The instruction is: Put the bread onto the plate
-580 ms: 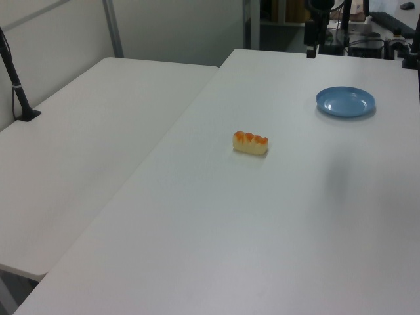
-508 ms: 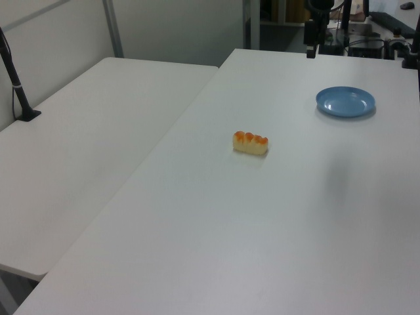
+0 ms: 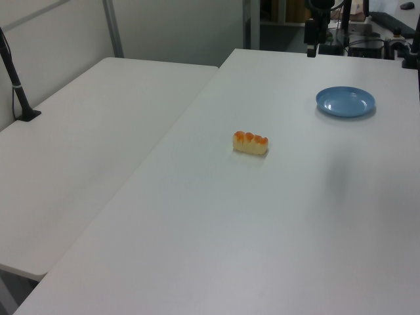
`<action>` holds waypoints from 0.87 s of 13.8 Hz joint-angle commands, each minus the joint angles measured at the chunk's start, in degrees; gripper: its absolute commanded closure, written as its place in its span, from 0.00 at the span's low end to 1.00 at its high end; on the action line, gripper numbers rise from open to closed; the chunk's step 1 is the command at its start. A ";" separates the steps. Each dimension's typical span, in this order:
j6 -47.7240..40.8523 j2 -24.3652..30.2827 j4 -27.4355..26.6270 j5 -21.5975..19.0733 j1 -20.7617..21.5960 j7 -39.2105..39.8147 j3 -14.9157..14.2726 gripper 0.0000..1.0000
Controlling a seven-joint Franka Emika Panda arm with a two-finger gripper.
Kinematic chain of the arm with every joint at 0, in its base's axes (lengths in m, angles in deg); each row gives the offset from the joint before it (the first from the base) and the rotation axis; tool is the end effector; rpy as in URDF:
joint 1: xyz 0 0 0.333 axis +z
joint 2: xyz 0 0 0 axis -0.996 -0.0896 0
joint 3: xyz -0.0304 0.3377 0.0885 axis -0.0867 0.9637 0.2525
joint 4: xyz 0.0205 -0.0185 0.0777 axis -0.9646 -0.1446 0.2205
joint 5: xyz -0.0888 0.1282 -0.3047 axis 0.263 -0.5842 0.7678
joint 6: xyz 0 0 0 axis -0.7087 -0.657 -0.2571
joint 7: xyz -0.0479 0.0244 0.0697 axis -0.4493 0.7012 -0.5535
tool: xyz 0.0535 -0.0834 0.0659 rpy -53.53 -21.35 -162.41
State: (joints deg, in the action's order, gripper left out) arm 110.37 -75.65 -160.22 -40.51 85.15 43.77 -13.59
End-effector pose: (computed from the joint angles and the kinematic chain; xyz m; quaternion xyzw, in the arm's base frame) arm 0.5070 -0.0076 0.6246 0.9994 -0.0198 -0.0070 0.0286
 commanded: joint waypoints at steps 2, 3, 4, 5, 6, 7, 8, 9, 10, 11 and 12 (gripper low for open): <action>0.37 -0.16 0.30 -1.08 -0.56 1.44 0.60 0.00; 1.16 -0.51 0.30 -1.08 -0.47 1.45 0.60 0.00; 2.82 -1.21 0.30 -1.16 -0.38 1.62 0.68 0.00; 4.83 -2.96 0.39 -1.17 -0.12 1.62 0.94 0.00; 6.59 -4.28 0.48 -1.17 -0.03 1.53 1.21 0.00; 8.44 -5.25 0.48 -1.17 0.32 0.75 1.30 0.00; 10.29 -6.66 0.48 -1.08 1.11 0.57 1.30 0.00; 11.96 -7.89 0.48 -1.08 2.16 0.57 1.30 0.00; 13.97 -9.29 0.48 -1.08 2.60 0.57 1.21 0.00; 16.26 -10.79 0.48 -1.16 2.69 0.57 1.21 0.00; 18.80 -12.54 0.48 -1.17 2.70 0.57 1.21 0.00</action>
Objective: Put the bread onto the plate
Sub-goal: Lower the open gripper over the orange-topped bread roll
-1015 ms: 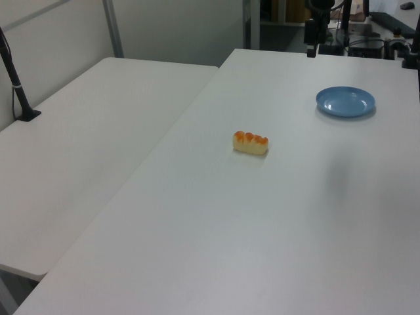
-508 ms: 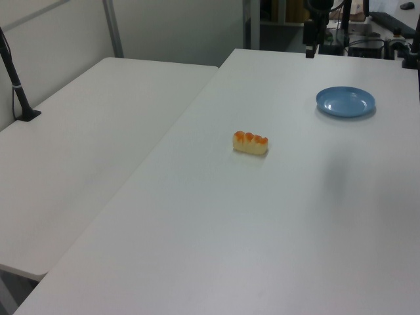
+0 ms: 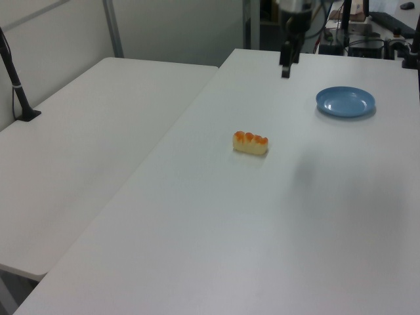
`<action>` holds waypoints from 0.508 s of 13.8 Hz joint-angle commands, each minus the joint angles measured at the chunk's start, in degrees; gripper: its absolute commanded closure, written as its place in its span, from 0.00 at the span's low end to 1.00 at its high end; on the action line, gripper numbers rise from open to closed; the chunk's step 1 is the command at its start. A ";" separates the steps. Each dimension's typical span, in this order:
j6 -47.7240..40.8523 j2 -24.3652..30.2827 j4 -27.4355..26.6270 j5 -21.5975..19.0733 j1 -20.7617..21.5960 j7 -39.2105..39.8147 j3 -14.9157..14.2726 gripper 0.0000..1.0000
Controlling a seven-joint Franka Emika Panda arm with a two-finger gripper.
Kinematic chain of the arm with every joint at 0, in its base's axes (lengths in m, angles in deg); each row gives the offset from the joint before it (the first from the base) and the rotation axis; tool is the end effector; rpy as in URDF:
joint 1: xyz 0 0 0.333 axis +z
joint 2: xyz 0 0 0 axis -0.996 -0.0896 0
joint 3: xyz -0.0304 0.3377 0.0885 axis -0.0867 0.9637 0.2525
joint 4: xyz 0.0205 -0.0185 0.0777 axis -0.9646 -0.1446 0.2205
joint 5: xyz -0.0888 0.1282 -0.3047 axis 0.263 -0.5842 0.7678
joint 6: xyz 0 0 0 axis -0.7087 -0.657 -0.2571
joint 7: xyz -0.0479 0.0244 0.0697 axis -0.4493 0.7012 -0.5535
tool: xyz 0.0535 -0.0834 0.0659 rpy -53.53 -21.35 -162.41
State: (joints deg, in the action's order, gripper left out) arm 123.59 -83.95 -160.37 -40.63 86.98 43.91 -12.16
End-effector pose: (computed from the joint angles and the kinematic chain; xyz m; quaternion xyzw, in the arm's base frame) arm 0.5713 0.0257 0.5662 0.9990 0.0148 0.0352 0.0237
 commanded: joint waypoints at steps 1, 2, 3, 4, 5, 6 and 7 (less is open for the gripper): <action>7.69 -6.18 0.64 -0.96 0.95 0.43 -0.22 0.00; 9.72 -8.20 0.64 -0.70 1.56 0.08 -0.13 0.00; 11.48 -10.05 0.64 -0.35 2.52 -0.62 -0.22 0.00; 13.41 -11.80 1.33 0.00 3.23 -1.67 -0.22 0.00; 14.91 -13.65 2.12 0.18 3.58 -2.38 -0.22 0.00; 15.53 -15.23 2.39 0.18 3.67 -2.74 -0.22 0.00; 16.15 -17.25 3.18 0.53 3.76 -3.00 -0.22 0.00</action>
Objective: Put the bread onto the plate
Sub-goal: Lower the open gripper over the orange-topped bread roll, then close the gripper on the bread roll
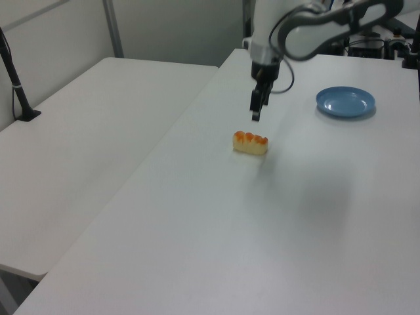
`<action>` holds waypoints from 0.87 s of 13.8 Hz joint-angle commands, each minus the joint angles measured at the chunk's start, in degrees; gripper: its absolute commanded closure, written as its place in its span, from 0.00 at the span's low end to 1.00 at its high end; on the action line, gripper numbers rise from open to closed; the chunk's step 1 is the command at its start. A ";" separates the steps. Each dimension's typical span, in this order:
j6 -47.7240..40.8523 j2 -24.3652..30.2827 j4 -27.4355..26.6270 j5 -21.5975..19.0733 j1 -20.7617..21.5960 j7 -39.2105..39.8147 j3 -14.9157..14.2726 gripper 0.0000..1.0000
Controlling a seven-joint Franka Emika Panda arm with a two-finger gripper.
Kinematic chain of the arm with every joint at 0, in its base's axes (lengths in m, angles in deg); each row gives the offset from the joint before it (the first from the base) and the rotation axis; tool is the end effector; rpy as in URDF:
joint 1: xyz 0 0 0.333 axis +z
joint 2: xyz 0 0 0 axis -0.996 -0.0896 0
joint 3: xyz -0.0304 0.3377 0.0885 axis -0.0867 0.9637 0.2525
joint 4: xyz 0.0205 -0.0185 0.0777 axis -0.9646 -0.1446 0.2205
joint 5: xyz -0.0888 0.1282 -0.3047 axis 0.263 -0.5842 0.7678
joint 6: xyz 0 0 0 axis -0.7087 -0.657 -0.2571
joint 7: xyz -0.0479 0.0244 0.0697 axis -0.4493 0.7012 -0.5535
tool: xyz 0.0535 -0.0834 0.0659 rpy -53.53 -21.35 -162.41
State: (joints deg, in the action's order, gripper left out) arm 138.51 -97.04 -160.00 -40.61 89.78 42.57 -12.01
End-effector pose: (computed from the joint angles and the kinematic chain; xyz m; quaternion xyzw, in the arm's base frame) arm 0.6393 0.0632 0.4553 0.9978 0.0343 0.0548 0.0162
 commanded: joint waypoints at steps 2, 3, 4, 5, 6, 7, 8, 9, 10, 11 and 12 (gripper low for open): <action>3.69 -6.63 2.99 1.30 0.97 -1.75 -0.37 0.00; 4.92 -7.16 2.99 1.56 0.97 -1.75 -0.37 0.00; 5.45 -7.68 2.99 1.65 0.88 -1.75 -0.37 0.00; 5.54 -8.21 2.99 1.65 0.79 -1.75 -0.71 0.00; 6.07 -8.65 2.99 1.74 0.62 -1.75 -0.80 0.00; 7.12 -9.79 2.99 1.65 0.61 -1.75 -0.81 0.00; 8.43 -10.41 2.99 1.65 0.70 -1.84 -0.72 0.00; 8.71 -11.11 2.99 1.74 0.70 -1.84 -0.72 0.07; 8.80 -11.38 2.99 1.74 0.70 -1.84 -0.72 0.14; 8.80 -11.38 2.90 1.74 0.70 -1.75 -0.80 0.19; 8.80 -11.38 2.98 1.65 0.62 -1.75 -0.81 0.27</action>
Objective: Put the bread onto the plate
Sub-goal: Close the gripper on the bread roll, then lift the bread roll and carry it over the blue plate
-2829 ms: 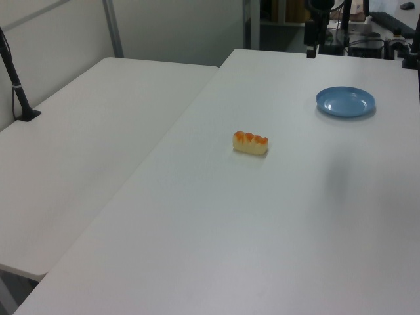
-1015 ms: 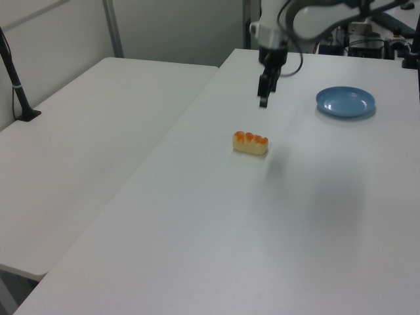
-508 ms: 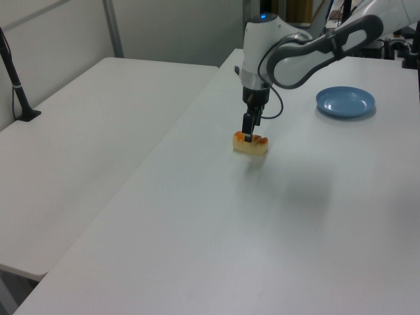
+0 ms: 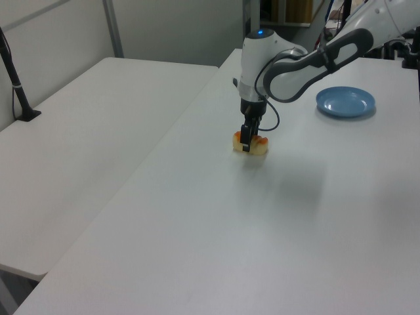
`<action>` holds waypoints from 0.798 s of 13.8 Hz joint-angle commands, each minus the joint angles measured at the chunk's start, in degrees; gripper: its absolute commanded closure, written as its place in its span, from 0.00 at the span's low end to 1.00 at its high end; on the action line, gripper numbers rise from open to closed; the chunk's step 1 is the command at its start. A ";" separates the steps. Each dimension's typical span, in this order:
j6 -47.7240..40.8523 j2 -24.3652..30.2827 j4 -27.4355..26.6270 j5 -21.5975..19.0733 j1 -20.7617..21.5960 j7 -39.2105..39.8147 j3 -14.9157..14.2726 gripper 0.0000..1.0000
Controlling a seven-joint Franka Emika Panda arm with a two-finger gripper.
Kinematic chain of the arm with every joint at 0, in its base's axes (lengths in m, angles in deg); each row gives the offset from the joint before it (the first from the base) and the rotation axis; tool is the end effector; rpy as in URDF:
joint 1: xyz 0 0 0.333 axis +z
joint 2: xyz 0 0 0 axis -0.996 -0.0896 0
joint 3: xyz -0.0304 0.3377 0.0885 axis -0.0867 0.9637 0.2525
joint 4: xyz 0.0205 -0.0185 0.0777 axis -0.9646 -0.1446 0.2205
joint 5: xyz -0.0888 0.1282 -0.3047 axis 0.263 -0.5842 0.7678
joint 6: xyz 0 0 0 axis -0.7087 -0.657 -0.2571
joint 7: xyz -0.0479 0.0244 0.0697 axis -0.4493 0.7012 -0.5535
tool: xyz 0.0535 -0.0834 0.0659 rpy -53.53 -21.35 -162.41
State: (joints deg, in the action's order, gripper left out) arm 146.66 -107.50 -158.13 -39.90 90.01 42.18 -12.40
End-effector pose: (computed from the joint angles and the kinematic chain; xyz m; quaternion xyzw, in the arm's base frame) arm 0.6752 0.0660 0.3627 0.9978 0.0363 0.0513 0.0194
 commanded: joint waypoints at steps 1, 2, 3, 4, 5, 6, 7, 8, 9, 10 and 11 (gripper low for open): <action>0.64 -0.83 1.12 1.03 0.21 -1.27 -0.51 0.41; 0.64 -0.66 1.12 0.95 0.12 -1.01 -0.60 0.54; 0.56 -0.48 1.12 1.03 0.03 -0.84 -0.69 0.64; 0.47 -0.13 1.12 1.04 -0.14 -0.83 -0.86 0.72; 0.03 0.66 1.03 1.04 -0.75 -0.75 -0.86 0.72; -0.32 1.62 0.68 1.04 -1.37 -0.75 -0.86 0.72; -0.76 2.85 0.16 1.47 -2.07 -0.66 -0.86 0.72; -1.02 4.78 -1.85 2.08 -3.47 0.04 -0.69 0.72; -1.03 8.97 -6.13 2.61 -4.96 3.18 -0.69 0.72; -1.03 11.88 -9.31 2.62 -6.37 5.99 -0.69 0.72; -1.03 14.70 -12.21 2.62 -8.30 8.63 -0.69 0.72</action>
State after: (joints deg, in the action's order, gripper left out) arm 146.39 -103.93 -158.80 -37.99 85.74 44.28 -13.16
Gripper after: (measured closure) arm 0.718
